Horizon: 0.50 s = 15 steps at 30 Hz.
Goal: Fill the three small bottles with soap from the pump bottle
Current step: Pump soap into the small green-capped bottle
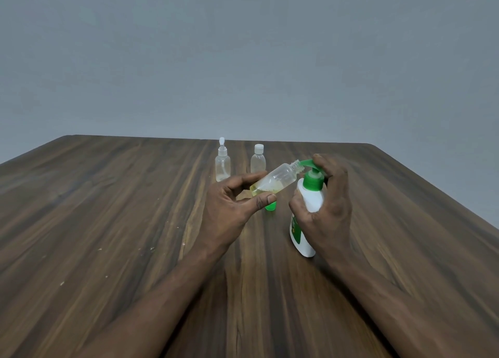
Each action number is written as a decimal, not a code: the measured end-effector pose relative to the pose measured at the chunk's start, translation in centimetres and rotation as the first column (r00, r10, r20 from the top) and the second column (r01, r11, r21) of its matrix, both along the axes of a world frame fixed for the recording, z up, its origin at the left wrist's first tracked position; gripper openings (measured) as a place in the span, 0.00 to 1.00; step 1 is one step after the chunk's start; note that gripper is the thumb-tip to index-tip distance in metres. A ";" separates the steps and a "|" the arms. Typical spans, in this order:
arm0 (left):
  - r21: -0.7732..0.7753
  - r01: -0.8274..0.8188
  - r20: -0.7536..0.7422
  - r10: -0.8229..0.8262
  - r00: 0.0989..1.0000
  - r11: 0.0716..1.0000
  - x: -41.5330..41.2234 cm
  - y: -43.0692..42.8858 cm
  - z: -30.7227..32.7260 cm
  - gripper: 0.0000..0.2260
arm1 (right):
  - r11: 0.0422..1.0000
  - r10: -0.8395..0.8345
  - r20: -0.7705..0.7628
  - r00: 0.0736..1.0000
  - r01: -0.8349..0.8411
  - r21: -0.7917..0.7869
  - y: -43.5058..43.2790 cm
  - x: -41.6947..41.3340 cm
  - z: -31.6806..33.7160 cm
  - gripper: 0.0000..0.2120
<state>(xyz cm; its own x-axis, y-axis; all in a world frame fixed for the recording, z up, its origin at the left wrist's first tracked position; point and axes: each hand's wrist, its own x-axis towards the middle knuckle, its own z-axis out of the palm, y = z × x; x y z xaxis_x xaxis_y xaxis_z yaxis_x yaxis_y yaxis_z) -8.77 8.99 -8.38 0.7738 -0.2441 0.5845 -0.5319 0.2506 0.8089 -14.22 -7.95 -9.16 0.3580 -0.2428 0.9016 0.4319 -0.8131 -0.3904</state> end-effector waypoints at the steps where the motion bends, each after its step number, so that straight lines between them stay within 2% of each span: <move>1: -0.003 0.001 -0.002 -0.001 1.000 1.000 0.0 0.0 0.0 0.18 | 1.000 -0.002 0.002 1.000 0.002 -0.004 0.0 0.0 0.0 0.31; 7: 0.007 -0.007 0.006 0.007 1.000 1.000 0.0 0.1 -0.1 0.18 | 1.000 0.007 0.004 1.000 -0.007 -0.001 0.0 0.0 -0.1 0.29; 15: 0.005 -0.009 0.010 0.009 1.000 1.000 -0.1 -0.1 0.0 0.18 | 1.000 -0.007 -0.006 1.000 0.007 -0.017 -0.1 0.0 -0.1 0.32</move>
